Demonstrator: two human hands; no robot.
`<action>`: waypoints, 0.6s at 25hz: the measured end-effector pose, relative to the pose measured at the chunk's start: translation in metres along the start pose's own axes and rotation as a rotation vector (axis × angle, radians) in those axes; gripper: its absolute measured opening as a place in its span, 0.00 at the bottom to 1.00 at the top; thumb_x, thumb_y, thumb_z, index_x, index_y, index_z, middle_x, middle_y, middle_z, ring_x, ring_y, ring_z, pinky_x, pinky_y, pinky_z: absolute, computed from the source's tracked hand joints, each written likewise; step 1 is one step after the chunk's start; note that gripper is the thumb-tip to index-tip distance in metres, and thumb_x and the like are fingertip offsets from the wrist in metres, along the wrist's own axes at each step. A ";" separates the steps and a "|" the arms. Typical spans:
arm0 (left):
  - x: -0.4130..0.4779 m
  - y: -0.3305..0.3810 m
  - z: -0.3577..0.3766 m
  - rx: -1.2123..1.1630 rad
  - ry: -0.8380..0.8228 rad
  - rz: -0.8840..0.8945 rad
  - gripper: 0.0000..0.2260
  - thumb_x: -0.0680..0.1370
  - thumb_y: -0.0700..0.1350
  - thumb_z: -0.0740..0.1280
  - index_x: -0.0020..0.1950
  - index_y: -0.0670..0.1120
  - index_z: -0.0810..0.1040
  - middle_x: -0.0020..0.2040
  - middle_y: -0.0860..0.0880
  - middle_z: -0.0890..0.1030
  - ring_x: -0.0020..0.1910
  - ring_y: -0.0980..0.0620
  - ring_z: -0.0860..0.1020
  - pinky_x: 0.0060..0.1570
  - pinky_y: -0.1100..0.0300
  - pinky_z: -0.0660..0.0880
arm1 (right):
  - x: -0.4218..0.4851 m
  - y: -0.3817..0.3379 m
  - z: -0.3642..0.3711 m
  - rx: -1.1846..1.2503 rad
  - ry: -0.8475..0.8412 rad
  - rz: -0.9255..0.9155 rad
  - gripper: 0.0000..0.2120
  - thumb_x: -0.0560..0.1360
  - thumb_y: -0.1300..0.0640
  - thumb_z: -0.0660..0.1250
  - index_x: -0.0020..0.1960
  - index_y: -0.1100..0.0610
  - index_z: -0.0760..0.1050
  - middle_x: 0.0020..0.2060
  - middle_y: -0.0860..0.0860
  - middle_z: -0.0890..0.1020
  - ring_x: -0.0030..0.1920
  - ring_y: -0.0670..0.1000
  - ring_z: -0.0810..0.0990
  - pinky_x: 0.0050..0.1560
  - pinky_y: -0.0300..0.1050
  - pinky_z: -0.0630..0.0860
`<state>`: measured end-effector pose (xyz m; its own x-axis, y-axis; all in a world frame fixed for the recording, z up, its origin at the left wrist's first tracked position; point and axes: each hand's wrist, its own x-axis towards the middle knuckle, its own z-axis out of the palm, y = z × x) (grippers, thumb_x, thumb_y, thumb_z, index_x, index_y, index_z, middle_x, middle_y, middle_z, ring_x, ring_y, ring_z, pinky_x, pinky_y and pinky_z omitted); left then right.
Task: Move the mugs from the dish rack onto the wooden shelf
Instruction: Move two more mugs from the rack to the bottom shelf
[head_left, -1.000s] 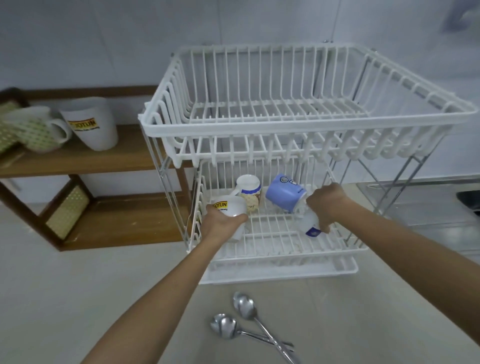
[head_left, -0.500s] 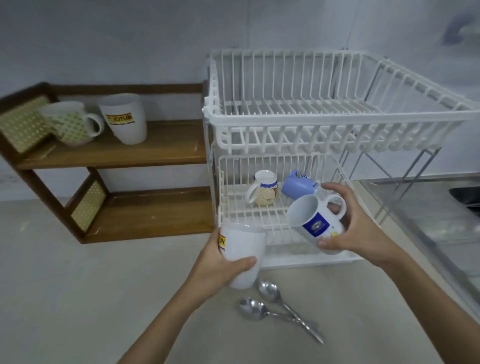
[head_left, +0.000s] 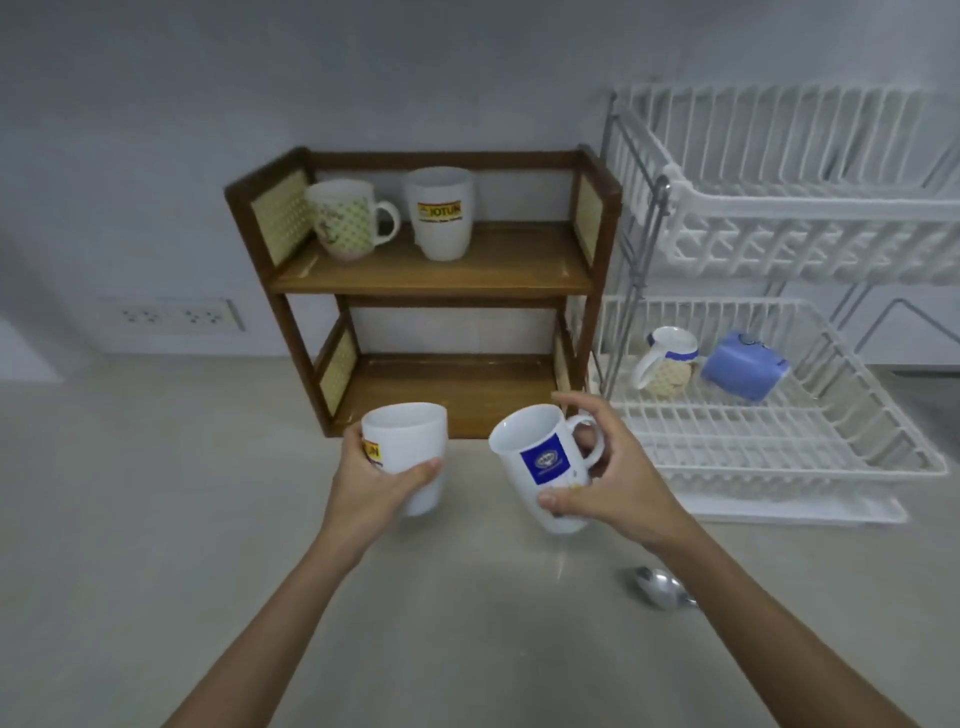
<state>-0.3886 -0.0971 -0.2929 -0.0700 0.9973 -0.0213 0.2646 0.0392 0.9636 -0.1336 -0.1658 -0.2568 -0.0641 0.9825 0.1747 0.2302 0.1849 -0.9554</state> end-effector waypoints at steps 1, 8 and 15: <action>0.009 -0.004 -0.012 0.014 0.028 -0.003 0.34 0.61 0.49 0.81 0.61 0.54 0.66 0.52 0.57 0.76 0.49 0.58 0.77 0.43 0.55 0.79 | 0.010 0.002 0.017 -0.004 0.030 0.002 0.40 0.55 0.51 0.82 0.62 0.38 0.67 0.49 0.45 0.81 0.49 0.49 0.83 0.43 0.44 0.82; 0.083 -0.014 -0.029 0.204 0.105 0.019 0.39 0.60 0.55 0.80 0.64 0.50 0.65 0.55 0.51 0.74 0.50 0.51 0.73 0.49 0.55 0.76 | 0.101 0.028 0.080 -0.140 0.225 0.091 0.39 0.59 0.52 0.82 0.65 0.44 0.68 0.56 0.47 0.78 0.51 0.49 0.81 0.47 0.49 0.82; 0.149 -0.039 -0.008 0.288 0.113 -0.020 0.42 0.59 0.55 0.80 0.68 0.48 0.65 0.63 0.46 0.75 0.60 0.44 0.74 0.56 0.48 0.76 | 0.178 0.067 0.093 -0.415 0.337 0.232 0.40 0.61 0.47 0.79 0.69 0.44 0.65 0.61 0.50 0.76 0.56 0.51 0.77 0.55 0.51 0.77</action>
<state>-0.4172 0.0496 -0.3312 -0.1800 0.9836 0.0062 0.5231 0.0904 0.8475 -0.2202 0.0196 -0.3122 0.3303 0.9382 0.1031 0.5668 -0.1098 -0.8165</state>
